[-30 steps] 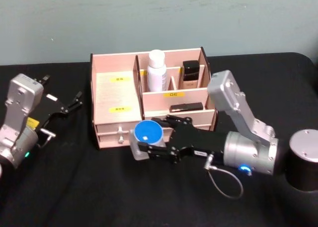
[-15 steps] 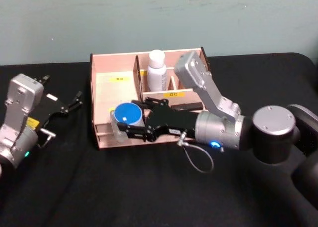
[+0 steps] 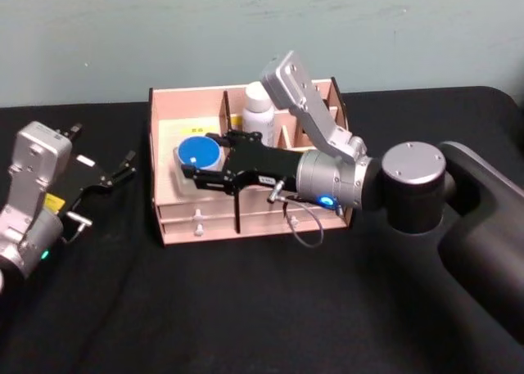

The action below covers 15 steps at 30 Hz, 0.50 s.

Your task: Pick up the facial cleanser and watermelon frost from the table and place them into the tiered storage box.

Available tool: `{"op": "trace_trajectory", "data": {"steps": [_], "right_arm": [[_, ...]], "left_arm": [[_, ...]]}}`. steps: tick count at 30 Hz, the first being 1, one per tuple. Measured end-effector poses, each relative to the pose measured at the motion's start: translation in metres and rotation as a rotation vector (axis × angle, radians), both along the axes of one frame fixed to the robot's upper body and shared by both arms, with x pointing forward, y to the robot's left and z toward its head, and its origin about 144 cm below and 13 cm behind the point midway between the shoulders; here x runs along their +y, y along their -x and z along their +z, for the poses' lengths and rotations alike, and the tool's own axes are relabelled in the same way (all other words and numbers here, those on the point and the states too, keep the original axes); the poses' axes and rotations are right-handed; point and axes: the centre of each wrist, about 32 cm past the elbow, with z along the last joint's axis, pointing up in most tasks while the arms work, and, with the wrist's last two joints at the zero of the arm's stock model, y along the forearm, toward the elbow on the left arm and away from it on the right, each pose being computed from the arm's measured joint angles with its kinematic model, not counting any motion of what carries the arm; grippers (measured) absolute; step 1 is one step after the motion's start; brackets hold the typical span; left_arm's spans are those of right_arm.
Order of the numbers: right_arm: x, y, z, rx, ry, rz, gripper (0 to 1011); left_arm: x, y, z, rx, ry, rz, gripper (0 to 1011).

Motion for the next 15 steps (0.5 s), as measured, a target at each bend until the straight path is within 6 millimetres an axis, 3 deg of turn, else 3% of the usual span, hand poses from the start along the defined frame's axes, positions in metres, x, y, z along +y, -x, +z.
{"op": "trace_trajectory", "data": {"steps": [15], "right_arm": [[0.005,-0.025,0.000,-0.005,0.000,-0.051,728]], "left_arm": [[0.000,0.000,0.000,0.000,0.000,0.000,1010]]}}
